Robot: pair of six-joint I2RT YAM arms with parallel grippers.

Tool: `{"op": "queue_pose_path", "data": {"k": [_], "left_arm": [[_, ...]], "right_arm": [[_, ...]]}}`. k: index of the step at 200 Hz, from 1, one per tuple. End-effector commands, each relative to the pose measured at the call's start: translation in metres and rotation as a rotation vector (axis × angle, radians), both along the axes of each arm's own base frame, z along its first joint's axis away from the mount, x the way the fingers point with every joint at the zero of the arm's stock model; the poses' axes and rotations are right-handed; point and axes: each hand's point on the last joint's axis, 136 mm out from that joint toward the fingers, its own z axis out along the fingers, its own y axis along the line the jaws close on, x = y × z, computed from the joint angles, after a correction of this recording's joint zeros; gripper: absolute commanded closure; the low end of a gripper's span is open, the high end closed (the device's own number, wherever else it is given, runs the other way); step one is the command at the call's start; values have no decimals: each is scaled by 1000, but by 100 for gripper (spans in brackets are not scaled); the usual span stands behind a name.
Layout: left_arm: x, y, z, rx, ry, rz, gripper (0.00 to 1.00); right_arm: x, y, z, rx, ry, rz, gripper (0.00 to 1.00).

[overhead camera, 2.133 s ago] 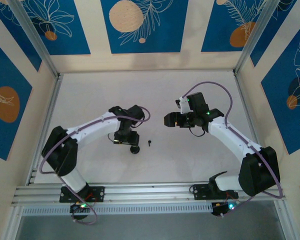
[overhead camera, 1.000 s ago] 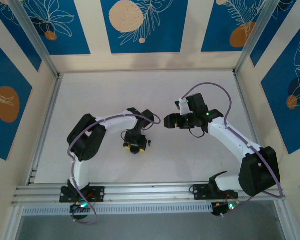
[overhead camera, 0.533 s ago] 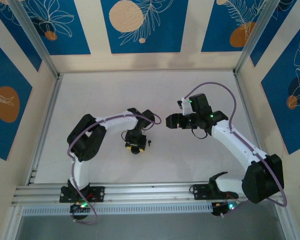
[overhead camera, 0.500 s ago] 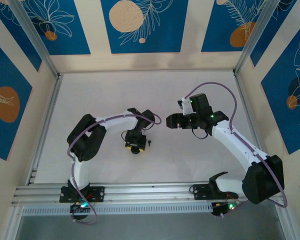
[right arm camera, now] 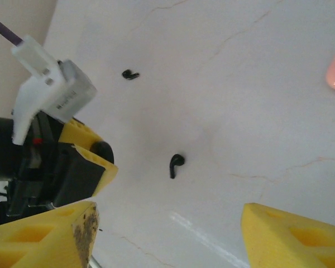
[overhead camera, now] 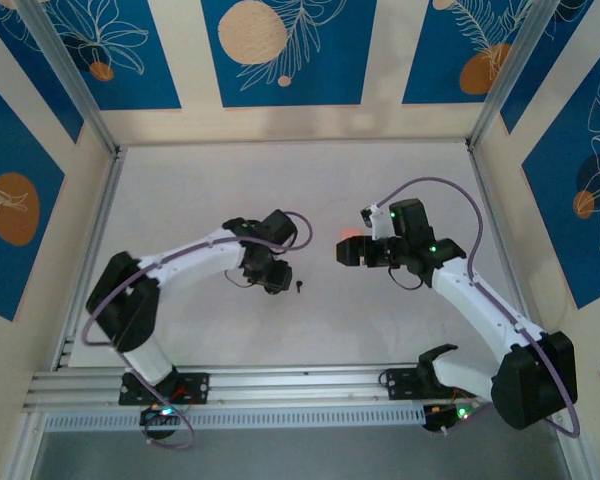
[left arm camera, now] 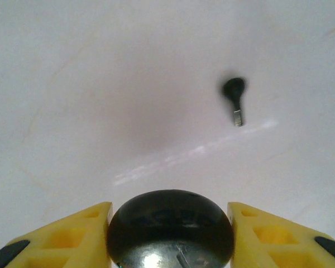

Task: Insert wireless bluetooth earbuds into charging case

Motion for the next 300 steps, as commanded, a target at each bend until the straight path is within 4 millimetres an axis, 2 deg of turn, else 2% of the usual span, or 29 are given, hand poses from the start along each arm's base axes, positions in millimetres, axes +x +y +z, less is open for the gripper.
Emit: {"op": "queue_pose_path", "data": {"k": [1,33,63,96,124,145,198,253,300], "left_arm": [[2,-22,24,-161,-122,-140,63],[-6,-29,54,-237,-323,-445,61],[-16,-26,70,-230,-501,-709,60],[-23,-22,84,-230,-680,-869,61],[-36,-21,93,-256,-826,-991,61],[-37,-17,96,-237,-878,-1025,62],[-35,-15,86,-159,-848,-1077,62],[-34,-22,92,-202,-871,-1053,63],[-34,-22,95,-212,-876,-1035,63]], "right_arm": [[-6,10,18,112,-30,60,32],[-16,12,26,217,69,143,35],[-25,14,33,273,191,199,40],[-37,27,41,312,295,255,41],[-50,42,37,293,342,295,41],[-56,58,33,263,362,326,43],[-63,102,31,232,360,404,44],[-61,122,16,151,354,404,48],[-64,143,11,188,375,433,51]]}}
